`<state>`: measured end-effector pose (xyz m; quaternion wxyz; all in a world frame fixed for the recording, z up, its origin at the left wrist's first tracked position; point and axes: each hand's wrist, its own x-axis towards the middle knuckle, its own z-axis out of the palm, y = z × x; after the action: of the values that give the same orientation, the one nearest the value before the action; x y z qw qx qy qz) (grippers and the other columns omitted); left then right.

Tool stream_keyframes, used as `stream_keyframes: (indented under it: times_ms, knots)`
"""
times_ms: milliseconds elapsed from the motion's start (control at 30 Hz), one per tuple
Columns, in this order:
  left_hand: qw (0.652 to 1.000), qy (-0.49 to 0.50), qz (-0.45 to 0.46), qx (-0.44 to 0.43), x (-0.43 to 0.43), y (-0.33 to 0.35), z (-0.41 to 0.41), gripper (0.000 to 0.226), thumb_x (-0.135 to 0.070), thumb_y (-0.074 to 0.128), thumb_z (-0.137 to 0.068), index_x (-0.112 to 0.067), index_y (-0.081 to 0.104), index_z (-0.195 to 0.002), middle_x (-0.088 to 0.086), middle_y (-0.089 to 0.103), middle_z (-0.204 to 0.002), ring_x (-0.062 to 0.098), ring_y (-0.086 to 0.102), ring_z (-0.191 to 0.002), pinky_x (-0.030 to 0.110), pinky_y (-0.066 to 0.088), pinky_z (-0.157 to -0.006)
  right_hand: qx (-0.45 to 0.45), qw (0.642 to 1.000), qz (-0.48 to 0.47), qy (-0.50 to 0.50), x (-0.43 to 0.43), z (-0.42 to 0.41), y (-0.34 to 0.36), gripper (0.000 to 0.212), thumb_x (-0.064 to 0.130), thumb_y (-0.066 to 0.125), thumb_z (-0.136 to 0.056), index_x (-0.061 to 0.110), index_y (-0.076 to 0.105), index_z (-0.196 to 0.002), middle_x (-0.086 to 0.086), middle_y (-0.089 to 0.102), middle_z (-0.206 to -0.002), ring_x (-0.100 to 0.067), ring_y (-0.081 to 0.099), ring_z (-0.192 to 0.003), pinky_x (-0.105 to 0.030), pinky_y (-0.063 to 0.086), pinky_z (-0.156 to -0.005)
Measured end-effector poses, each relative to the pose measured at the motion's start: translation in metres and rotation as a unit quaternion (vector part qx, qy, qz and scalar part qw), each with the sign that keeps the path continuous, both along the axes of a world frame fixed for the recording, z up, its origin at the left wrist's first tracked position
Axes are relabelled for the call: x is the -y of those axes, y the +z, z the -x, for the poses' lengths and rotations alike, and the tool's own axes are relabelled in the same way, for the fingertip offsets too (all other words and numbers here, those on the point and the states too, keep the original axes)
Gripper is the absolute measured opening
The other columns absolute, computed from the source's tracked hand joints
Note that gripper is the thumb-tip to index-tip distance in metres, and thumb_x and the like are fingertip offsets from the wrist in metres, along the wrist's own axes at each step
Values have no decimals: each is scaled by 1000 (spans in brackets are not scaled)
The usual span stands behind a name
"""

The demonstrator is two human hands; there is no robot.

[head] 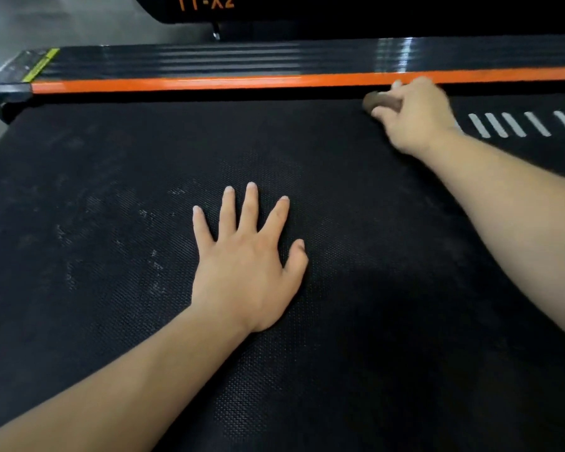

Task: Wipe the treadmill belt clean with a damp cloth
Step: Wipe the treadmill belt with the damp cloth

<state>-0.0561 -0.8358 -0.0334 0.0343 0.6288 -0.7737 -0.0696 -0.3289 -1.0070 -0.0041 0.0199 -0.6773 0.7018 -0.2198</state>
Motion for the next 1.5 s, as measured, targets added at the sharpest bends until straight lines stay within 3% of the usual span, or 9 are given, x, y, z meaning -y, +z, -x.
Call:
stream_keyframes:
  times_ms: [267,400,567,700,867,1033,1200,1367,1500]
  knots:
    - [1000,10,-6,4,0,3,2,75,-68,7,-93,-40,12,-163,4,0,-174,29,-11,-159,64,-5,-123,12,998,3,-67,-1,41,5,40,48,59,-91,17,74,-111,-15,63,-109,-37,60,-107,-34,45,-88]
    - [1000,4,-11,4,1,1,0,75,-68,9,-94,-39,11,-163,5,0,-174,30,-11,-159,65,-6,-123,-1,994,-27,108,-38,17,0,27,39,61,-96,24,74,-115,-10,59,-101,-27,54,-93,-30,38,-82]
    - [1000,-5,-4,4,1,1,-1,75,-66,8,-95,-36,11,-164,9,1,-173,34,-9,-159,68,-5,-122,22,996,14,-89,-45,29,2,35,40,63,-91,18,74,-115,-10,63,-112,-33,60,-110,-29,44,-93]
    - [1000,-12,3,8,1,1,-1,76,-64,7,-95,-33,16,-163,13,7,-173,38,-3,-158,71,-1,-121,7,995,-17,96,-94,-9,-7,16,33,63,-95,29,74,-105,-2,53,-92,-17,50,-89,-24,34,-81]
    - [1000,-21,-2,-8,-1,7,-4,73,-60,13,-98,-28,24,-162,18,12,-171,41,1,-158,71,-1,-121,11,993,7,-118,-89,8,4,26,34,60,-92,14,68,-78,-5,54,-81,-28,59,-86,-29,38,-71]
    - [998,-22,-45,-31,-15,20,18,65,-54,27,-103,-29,17,-163,18,0,-172,41,-9,-157,68,-5,-122,4,992,-38,116,-131,-35,0,19,32,62,-96,39,74,-109,-3,54,-94,-16,51,-92,-27,36,-81]
    - [998,-45,-24,-38,-32,10,50,65,-53,21,-103,-29,15,-163,16,-1,-172,38,-11,-158,69,-7,-121,6,996,20,-86,-105,17,-4,25,39,59,-93,18,73,-96,-4,54,-87,-23,56,-88,-29,42,-78]
    - [999,-42,18,-9,-39,-2,48,75,-61,14,-97,-26,25,-162,17,13,-171,39,1,-158,70,1,-121,20,985,-23,168,-184,-3,-8,28,32,65,-94,33,72,-121,0,55,-96,-14,51,-95,-24,40,-87]
    - [999,-32,8,6,-38,-2,52,76,-62,10,-95,-28,19,-163,15,7,-172,37,-4,-159,69,-1,-122,11,1000,3,-15,-160,44,-3,25,39,59,-94,34,73,-114,-6,56,-100,-25,56,-100,-29,41,-86]
